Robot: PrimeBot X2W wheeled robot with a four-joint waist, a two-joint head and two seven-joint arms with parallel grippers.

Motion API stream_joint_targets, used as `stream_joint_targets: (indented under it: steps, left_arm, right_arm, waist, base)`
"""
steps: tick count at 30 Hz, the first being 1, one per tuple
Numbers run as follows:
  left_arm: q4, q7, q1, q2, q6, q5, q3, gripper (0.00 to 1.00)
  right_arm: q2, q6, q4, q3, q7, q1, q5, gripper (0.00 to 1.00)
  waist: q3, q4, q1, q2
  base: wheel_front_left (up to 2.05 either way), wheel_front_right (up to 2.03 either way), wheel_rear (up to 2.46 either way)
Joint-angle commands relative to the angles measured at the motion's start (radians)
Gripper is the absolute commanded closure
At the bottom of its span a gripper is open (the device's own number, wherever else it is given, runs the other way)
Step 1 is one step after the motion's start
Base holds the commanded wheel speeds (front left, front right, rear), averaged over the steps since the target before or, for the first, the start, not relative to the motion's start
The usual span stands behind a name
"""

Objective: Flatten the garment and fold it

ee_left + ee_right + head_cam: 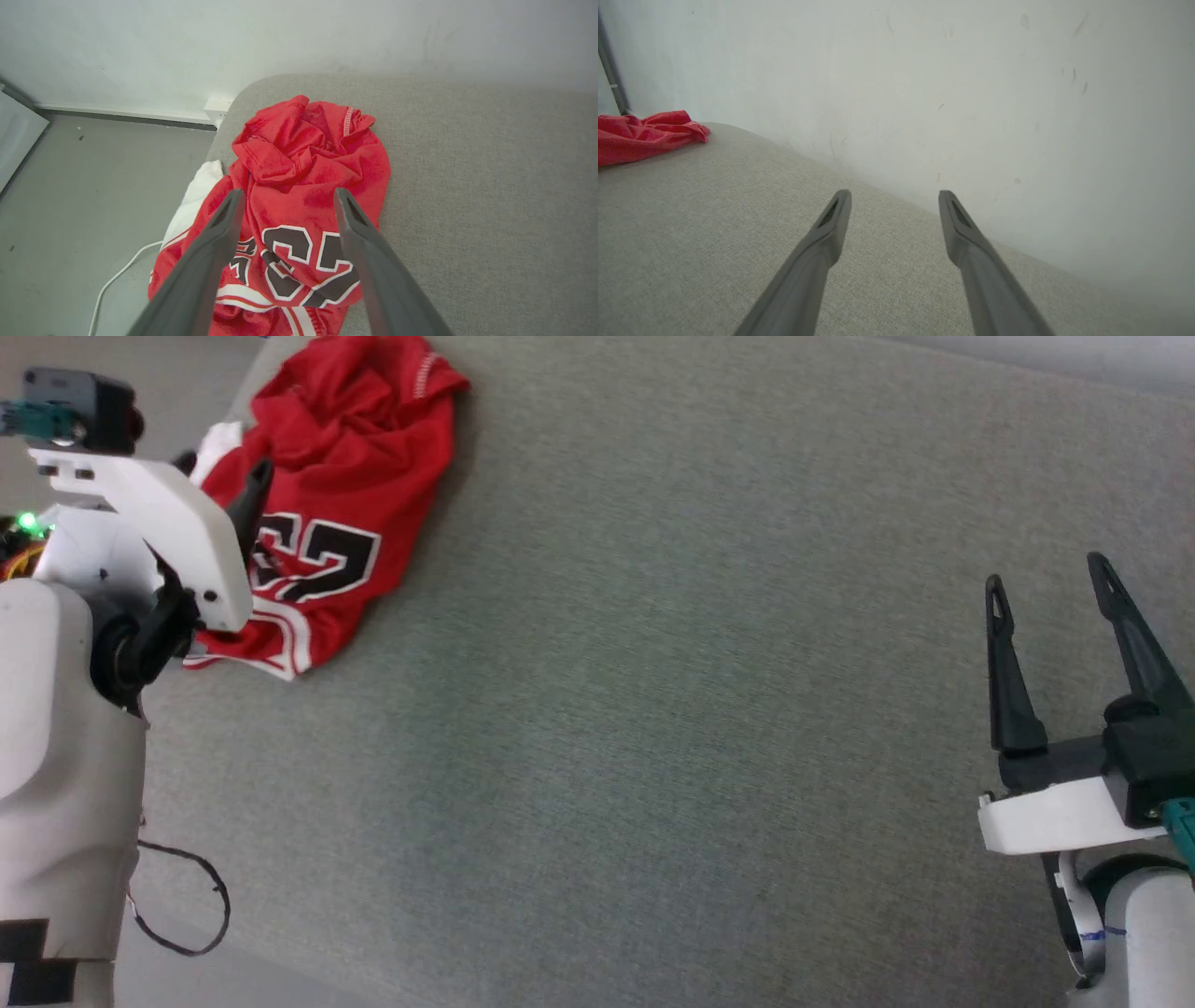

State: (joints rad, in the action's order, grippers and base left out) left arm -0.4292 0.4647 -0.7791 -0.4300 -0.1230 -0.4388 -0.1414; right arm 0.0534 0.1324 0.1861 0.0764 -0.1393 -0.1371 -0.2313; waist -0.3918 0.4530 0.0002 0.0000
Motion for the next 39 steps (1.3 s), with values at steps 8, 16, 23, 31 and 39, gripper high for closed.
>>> stream_joint_targets:
  steps: [8,16,23,31,39]
  left_arm:
    - [-0.137,0.126,-0.009,-0.053,-0.006,-0.052,-0.054,0.00]
    - [-0.258,0.084,-0.026,-0.035,-0.003,-0.077,-0.054,0.70]
    - [-0.298,0.027,-0.055,-0.047,-0.007,-0.114,-0.081,1.00]
    - [-0.246,-0.027,-0.096,-0.100,-0.007,-0.171,-0.079,1.00]
    - [-0.102,-0.013,-0.141,-0.145,-0.008,-0.188,-0.085,1.00]
  right_arm:
    - [0.031,-0.002,0.067,-0.003,0.037,-0.018,-0.013,0.00]
    - [0.054,-0.002,0.109,-0.015,0.070,-0.025,-0.001,0.00]
    - [0.054,-0.002,0.095,-0.012,0.067,-0.024,0.012,0.00]
    - [0.017,-0.002,0.004,-0.012,-0.002,-0.018,0.041,0.00]
    - [-0.002,-0.002,-0.093,0.024,-0.073,0.019,0.097,0.00]
  waist:
    - [-0.127,-0.105,-0.0002,0.0000]
    - [-0.164,-0.116,-0.0002,0.0000]
    - [-0.138,-0.094,-0.0002,0.0000]
    - [-0.007,-0.095,-0.0002,0.0000]
    - [0.150,-0.135,-0.0002,0.0000]
  base:
    - [0.00,0.00,0.00]
    - [0.00,0.00,0.00]
    - [0.00,0.00,0.00]
    - [0.00,0.00,0.00]
    - [0.00,0.00,0.00]
